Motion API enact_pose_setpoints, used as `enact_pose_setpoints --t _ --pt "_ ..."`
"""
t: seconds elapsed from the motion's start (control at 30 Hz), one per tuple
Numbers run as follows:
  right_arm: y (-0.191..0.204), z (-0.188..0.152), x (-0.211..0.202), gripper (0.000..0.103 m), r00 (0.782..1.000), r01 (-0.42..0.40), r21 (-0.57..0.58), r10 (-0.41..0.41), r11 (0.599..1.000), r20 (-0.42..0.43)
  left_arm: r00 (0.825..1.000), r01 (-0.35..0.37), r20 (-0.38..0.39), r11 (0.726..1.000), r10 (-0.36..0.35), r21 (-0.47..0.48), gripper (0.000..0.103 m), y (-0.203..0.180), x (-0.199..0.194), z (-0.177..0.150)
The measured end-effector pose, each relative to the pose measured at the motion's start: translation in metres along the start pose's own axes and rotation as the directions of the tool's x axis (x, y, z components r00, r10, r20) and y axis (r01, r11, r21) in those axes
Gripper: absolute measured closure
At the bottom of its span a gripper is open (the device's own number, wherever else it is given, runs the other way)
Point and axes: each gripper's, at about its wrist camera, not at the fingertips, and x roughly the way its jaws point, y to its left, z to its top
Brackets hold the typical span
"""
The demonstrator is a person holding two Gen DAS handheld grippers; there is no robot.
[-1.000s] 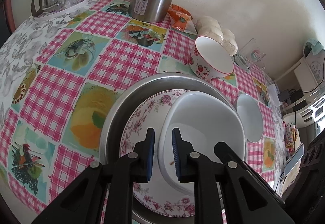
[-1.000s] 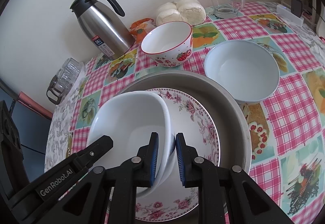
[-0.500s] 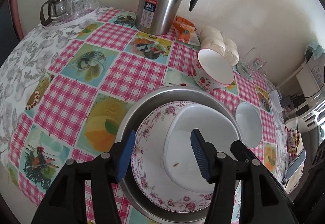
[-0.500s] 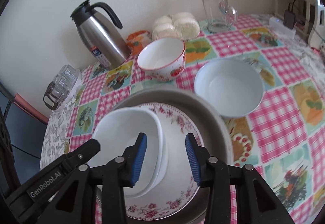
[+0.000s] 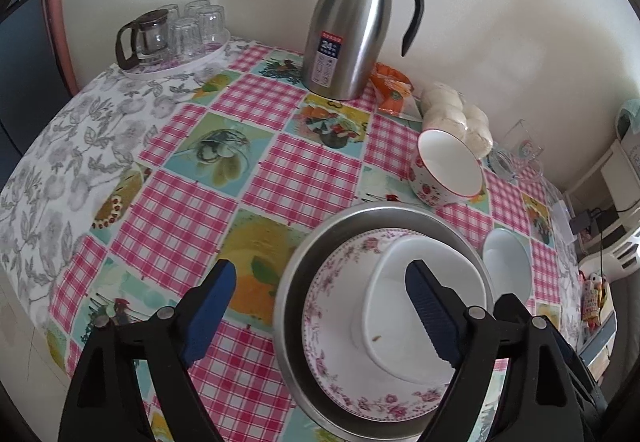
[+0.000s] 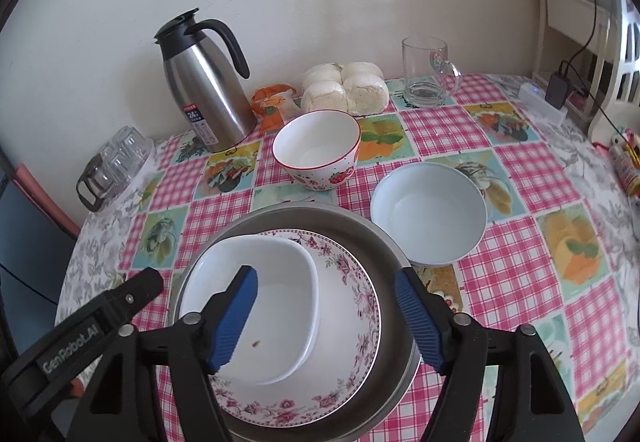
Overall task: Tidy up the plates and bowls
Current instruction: 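Open both tools and release the white bowl, then move both tools to the red-rimmed strawberry bowl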
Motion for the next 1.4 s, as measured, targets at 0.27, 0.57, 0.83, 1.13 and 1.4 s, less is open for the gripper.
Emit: enact_pose_setpoints --t 0.27,0.57,0.83,1.13,1.4 --pt "0.006 0.001 -0.007 0.0 1.0 0.013 -0.035 -0.013 0.999 0.01 0.998 -0.057 0.015 0.998 0.057 -0.013 0.003 0.01 0.002 0.0" --pt "0.007 -0.001 -0.005 0.0 1.0 0.001 -0.059 0.0 0.998 0.014 0.995 -0.101 0.022 0.994 0.102 -0.037 0.003 0.021 0.003 0.002" --pt "0.002 0.007 -0.005 0.0 0.999 -0.008 -0.054 0.011 0.999 0.051 0.995 -0.066 0.074 0.998 0.067 -0.015 0.003 0.008 0.005 0.015" --pt "-0.011 0.022 0.0 0.0 0.995 -0.011 -0.033 0.014 0.999 0.1 0.992 -0.01 0.129 1.0 0.009 0.01 0.003 -0.014 0.012 0.032" --pt "-0.03 0.035 0.012 0.0 0.993 -0.022 0.021 0.02 1.0 0.121 0.986 0.037 0.162 0.999 -0.041 0.028 0.003 -0.023 0.02 0.043"
